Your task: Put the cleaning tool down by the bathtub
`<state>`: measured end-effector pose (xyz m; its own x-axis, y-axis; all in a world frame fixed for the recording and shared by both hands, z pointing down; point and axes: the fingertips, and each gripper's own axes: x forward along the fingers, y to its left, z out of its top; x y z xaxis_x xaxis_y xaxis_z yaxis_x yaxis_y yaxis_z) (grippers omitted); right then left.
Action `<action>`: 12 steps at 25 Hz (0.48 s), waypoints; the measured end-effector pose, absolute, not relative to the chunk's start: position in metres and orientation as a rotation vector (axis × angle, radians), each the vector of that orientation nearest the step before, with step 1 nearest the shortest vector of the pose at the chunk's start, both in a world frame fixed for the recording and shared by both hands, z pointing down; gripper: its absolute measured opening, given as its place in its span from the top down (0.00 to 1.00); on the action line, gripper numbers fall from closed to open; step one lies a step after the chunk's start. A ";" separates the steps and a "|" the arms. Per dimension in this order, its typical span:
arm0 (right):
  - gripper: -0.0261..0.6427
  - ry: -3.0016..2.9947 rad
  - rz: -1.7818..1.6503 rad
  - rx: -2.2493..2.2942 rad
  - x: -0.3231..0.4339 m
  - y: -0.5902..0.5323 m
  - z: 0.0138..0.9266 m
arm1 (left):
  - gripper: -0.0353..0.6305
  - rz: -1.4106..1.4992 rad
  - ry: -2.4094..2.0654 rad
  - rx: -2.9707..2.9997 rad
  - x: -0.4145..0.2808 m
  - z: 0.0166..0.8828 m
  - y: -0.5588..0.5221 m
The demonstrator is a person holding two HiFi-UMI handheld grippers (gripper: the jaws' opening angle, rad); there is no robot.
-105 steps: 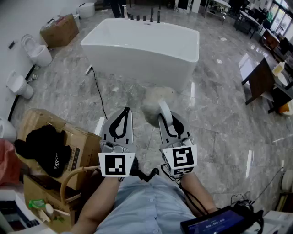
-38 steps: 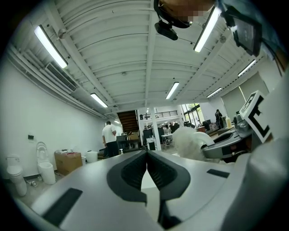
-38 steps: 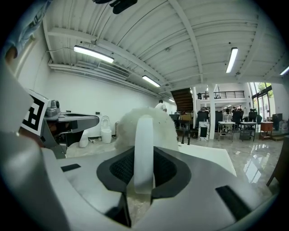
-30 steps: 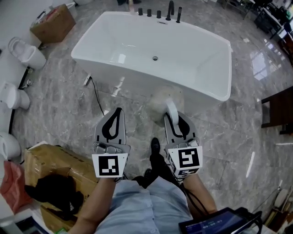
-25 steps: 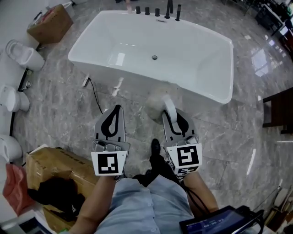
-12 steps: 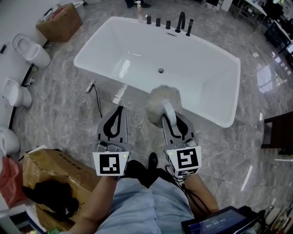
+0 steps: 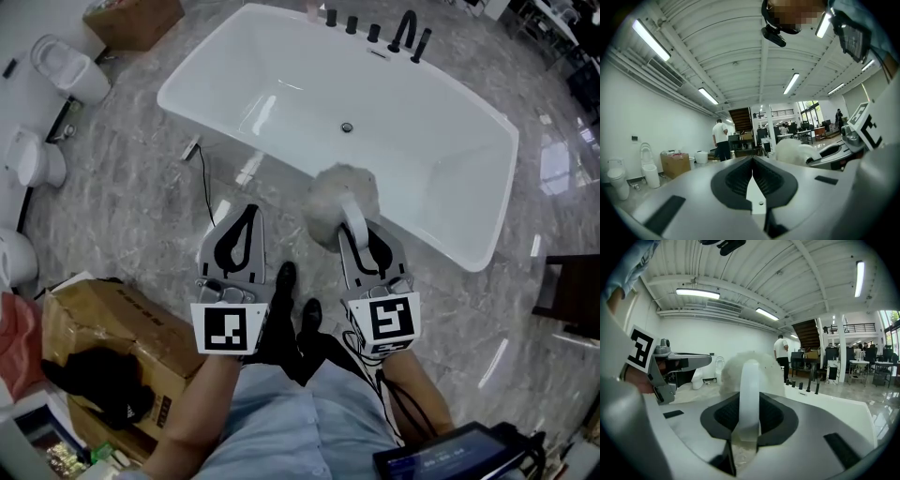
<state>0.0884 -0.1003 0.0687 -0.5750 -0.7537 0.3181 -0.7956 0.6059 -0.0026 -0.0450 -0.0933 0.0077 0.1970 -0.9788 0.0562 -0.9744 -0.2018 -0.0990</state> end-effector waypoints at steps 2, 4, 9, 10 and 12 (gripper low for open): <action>0.82 -2.539 0.222 1.230 0.081 -0.107 0.086 | 0.92 -0.184 1.964 -2.416 -0.047 0.023 -0.102; 0.82 -2.536 0.230 1.207 0.074 -0.114 0.100 | 0.92 -0.209 1.967 -2.426 -0.050 0.038 -0.112; 0.82 -2.505 0.268 1.141 0.057 -0.125 0.141 | 0.92 -0.269 2.012 -2.476 -0.067 0.081 -0.135; 0.82 -2.501 0.269 1.125 0.054 -0.127 0.150 | 0.92 -0.271 2.024 -2.485 -0.071 0.089 -0.139; 0.82 -2.500 0.256 1.090 0.047 -0.132 0.168 | 0.92 -0.308 2.032 -2.498 -0.079 0.110 -0.145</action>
<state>0.0469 -0.1318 0.1682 -0.6164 -0.6604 0.4288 -0.7337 0.6794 -0.0083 -0.0795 -0.1448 0.1099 0.1942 -0.9593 0.2052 -0.9770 -0.2080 -0.0478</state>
